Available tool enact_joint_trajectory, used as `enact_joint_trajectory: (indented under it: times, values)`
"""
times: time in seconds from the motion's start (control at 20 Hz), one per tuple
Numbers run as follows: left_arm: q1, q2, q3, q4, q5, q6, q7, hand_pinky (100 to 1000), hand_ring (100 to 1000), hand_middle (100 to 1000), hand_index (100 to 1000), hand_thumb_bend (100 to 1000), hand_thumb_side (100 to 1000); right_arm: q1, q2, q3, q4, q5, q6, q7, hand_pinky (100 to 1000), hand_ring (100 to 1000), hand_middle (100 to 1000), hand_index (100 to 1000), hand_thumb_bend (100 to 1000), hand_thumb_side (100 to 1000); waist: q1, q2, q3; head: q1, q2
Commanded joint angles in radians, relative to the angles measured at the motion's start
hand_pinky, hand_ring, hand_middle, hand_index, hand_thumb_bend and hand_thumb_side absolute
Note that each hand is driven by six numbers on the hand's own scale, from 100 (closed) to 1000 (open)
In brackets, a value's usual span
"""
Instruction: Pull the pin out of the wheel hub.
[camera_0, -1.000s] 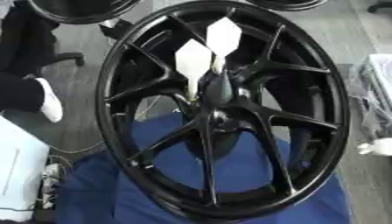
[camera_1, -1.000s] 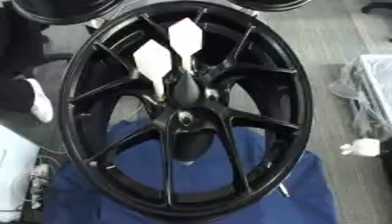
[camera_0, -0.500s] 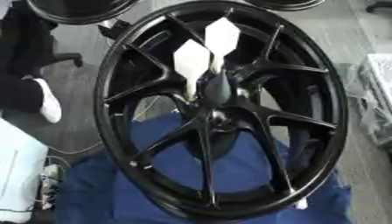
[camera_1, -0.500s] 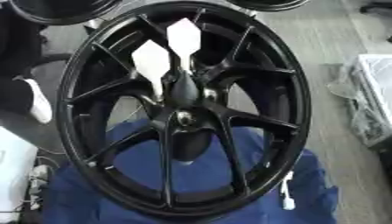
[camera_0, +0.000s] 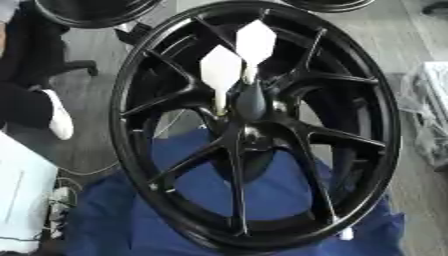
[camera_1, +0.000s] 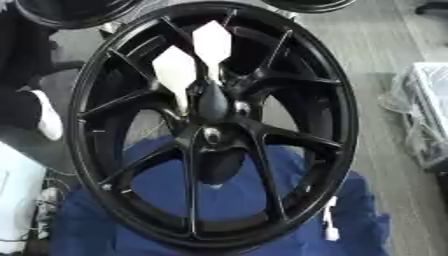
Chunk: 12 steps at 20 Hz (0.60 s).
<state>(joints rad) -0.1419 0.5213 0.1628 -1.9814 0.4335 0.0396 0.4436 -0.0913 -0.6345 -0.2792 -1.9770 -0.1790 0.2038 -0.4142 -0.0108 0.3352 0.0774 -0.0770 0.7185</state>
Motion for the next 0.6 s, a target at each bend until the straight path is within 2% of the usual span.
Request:
enact_joint_trajectory:
  times: [0.05, 0.4, 0.6]
  values:
    - [-0.012, 0.008, 0.004, -0.012, 0.005, -0.001, -0.007, 741, 913, 797, 754, 660, 450, -0.017, -0.002, 0.019, -0.023, -0.053, -0.053, 0.012, 786, 602, 595, 838, 100, 674, 0.002, -0.024, 0.003, -0.008, -0.003]
    - [-0.017, -0.001, 0.003, -0.01, 0.007, 0.0, -0.01, 742, 913, 797, 755, 659, 451, -0.009, 0.014, 0.036, 0.0, -0.166, -0.165, 0.032, 795, 598, 592, 836, 100, 680, 0.0, -0.022, 0.003, -0.026, 0.004]
    - [-0.019, -0.005, 0.002, -0.009, 0.009, 0.0, -0.011, 742, 912, 797, 755, 659, 451, -0.01, 0.011, 0.034, 0.024, -0.193, -0.197, 0.048, 792, 598, 592, 837, 100, 680, -0.003, -0.028, 0.004, -0.064, 0.015]
